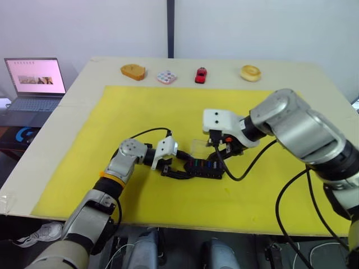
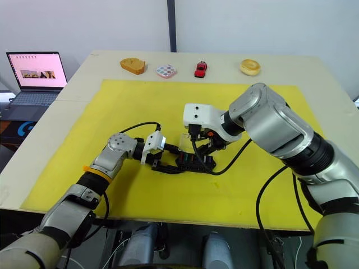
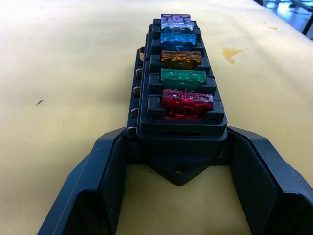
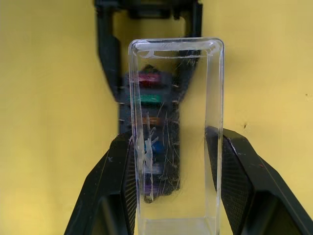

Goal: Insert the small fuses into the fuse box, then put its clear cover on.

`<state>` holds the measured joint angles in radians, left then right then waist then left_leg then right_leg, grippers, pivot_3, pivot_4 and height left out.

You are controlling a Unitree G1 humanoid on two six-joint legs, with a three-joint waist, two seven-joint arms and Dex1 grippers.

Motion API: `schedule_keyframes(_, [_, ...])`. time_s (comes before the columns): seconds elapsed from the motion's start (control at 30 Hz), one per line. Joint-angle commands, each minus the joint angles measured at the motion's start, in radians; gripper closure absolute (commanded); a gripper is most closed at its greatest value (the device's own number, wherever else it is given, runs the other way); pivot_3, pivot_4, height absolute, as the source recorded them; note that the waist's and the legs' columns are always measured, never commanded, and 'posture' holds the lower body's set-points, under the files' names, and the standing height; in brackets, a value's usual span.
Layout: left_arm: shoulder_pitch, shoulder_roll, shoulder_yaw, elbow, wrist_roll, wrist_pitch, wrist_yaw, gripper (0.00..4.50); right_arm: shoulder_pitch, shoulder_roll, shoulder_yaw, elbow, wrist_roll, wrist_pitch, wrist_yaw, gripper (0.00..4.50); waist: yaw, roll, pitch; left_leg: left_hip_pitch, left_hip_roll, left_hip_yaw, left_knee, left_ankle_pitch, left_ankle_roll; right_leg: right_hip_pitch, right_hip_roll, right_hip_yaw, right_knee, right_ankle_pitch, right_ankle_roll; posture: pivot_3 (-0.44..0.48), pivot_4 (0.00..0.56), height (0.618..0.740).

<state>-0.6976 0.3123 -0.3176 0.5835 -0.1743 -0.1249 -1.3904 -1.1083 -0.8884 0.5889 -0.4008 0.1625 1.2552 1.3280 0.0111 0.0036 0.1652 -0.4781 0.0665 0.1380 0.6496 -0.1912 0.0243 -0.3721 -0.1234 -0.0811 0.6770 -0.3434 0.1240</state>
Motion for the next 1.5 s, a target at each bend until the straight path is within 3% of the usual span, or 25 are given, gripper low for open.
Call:
schedule_keyframes(0.03, [0.035,-0.004,-0.025,0.022,0.047,0.012,0.013,1.97,-0.032,-0.025,0.022,-0.055,0.037,0.071,-0.019,2.82,-0.001,0.0,0.0,0.0,0.0,0.0,0.0,0.0,0.0,0.0,0.0,0.0,0.0,0.0,0.0,0.0,0.15,0.74])
schedule_keyframes(0.53, [0.045,-0.027,-0.026,0.021,0.054,0.009,0.019,1.97,-0.028,0.012,0.103,-0.091,0.121,0.14,-0.176,2.82,0.001,0.0,0.0,0.0,-0.001,0.0,0.0,0.0,0.001,0.0,-0.001,0.0,0.0,0.0,0.0,0.0,0.15,0.74])
schedule_keyframes(1.5, [0.057,-0.041,-0.03,0.009,0.056,0.023,0.028,1.97,-0.018,0.044,0.213,-0.064,0.113,0.103,-0.321,2.82,0.001,0.0,-0.002,0.0,-0.001,0.0,0.0,-0.001,0.001,0.001,-0.001,-0.001,0.0,0.0,0.0,0.0,0.15,0.74])
